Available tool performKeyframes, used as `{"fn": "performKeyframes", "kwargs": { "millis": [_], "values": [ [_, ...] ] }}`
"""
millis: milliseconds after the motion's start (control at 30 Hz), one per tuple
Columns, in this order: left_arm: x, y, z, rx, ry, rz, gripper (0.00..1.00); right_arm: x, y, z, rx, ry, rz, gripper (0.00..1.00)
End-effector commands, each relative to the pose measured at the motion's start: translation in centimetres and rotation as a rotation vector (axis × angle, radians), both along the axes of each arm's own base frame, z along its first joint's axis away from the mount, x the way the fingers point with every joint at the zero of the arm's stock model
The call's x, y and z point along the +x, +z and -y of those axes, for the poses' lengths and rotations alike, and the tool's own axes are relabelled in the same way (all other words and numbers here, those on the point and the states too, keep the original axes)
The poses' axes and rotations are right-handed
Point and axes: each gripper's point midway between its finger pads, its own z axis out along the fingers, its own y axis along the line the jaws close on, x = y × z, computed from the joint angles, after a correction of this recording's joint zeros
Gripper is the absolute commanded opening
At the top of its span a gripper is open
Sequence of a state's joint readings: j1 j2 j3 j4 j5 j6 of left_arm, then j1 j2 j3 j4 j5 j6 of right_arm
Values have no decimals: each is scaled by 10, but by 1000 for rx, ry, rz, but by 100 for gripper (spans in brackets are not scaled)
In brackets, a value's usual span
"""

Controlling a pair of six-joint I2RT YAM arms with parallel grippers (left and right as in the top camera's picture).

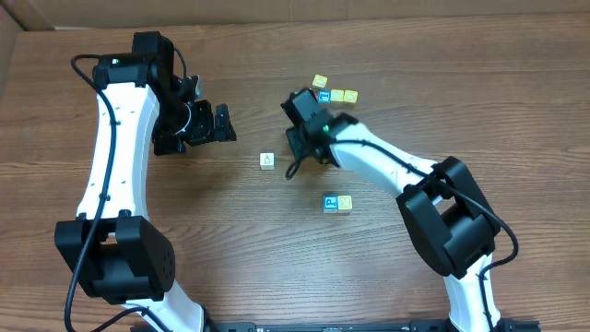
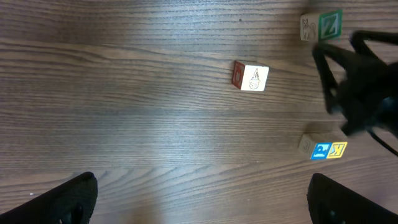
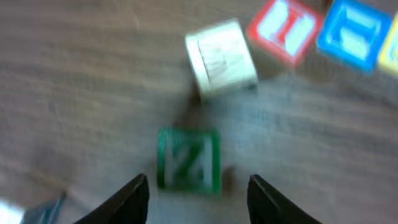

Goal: Flip 5 blocks

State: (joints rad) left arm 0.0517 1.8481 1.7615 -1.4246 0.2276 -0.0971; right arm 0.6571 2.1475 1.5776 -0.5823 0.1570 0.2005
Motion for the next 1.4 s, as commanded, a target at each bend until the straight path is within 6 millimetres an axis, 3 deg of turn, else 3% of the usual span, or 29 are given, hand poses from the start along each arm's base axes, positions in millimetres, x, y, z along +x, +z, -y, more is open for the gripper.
{"fn": "performKeyframes", "kwargs": {
  "millis": [0, 133, 267, 400, 800, 1200, 1367],
  "values": [
    [6, 2, 2, 3, -10, 15, 100, 26, 97, -17, 151, -45, 65, 51],
    [6, 2, 2, 3, -11, 15, 100, 24, 148, -19, 227, -22, 25, 48],
    [6, 2, 2, 3, -10, 15, 100, 23, 156, -17, 230, -24, 21, 48],
    [6, 2, 2, 3, -10, 15, 100, 20, 133, -14, 189, -31, -31, 49],
    [6, 2, 2, 3, -10, 15, 100, 18, 34, -17, 72, -32, -187, 52],
    [6, 2, 2, 3, -10, 14, 100, 9, 2, -18, 38, 18, -202, 53],
    [6, 2, 2, 3, -10, 14, 100, 16, -13, -14, 15, 4, -155, 53]
  ]
}}
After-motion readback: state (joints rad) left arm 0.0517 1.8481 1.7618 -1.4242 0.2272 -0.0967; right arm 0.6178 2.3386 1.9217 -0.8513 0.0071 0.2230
